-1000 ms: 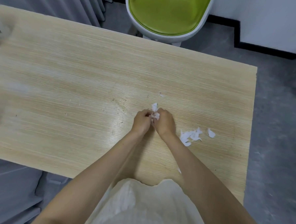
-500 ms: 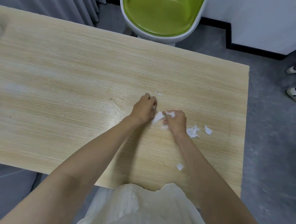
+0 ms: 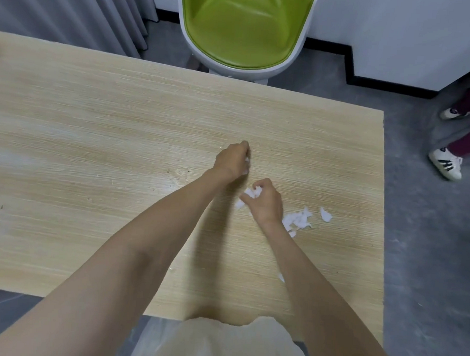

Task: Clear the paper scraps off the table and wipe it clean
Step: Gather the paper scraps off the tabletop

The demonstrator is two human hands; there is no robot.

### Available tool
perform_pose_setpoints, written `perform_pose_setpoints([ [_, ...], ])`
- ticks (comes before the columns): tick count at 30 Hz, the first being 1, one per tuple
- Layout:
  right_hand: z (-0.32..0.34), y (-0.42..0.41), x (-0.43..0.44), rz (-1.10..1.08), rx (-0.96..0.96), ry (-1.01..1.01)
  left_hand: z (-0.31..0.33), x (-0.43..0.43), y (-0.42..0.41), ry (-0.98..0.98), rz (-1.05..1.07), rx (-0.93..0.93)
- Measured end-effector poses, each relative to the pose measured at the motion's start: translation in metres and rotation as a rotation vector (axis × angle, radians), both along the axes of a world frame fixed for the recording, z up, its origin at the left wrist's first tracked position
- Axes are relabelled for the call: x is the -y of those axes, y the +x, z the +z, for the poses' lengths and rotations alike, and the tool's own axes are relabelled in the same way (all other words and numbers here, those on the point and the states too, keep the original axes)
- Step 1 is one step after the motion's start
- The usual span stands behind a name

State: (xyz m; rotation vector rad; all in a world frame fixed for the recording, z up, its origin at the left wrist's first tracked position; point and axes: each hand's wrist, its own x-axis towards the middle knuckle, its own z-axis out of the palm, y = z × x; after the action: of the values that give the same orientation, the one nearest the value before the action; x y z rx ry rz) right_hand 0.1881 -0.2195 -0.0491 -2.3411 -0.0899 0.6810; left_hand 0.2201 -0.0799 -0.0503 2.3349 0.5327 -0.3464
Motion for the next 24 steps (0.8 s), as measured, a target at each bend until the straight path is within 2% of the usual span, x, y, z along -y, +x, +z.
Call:
perform_pose_setpoints([
  [5, -0.007, -0.001, -0.003, 0.133, 0.047, -0.142, -0.004, -0.002, -0.004, 0.026, -0.025, -0.010],
  [7, -0.009, 0.000, -0.001, 0.149, 0.065, -0.145, -0.005, -0.005, -0.011, 0.011, 0.006, 0.048],
  [10, -0.006, 0.002, 0.008, 0.051, 0.053, -0.052, 0.002, -0.014, -0.025, -0.084, 0.101, 0.134],
  [13, -0.001, 0.007, 0.027, -0.109, 0.042, 0.061, 0.005, -0.027, -0.048, -0.246, 0.247, 0.154],
  [15, 0.002, 0.007, 0.036, -0.139, 0.025, 0.121, 0.003, -0.031, -0.064, -0.297, 0.311, 0.171],
  [18, -0.002, 0.001, 0.040, -0.063, 0.000, 0.114, 0.001, -0.028, -0.087, -0.346, 0.395, 0.177],
  [24, -0.011, -0.015, 0.035, 0.119, 0.028, -0.084, -0.003, -0.006, -0.126, -0.451, 0.626, 0.135],
])
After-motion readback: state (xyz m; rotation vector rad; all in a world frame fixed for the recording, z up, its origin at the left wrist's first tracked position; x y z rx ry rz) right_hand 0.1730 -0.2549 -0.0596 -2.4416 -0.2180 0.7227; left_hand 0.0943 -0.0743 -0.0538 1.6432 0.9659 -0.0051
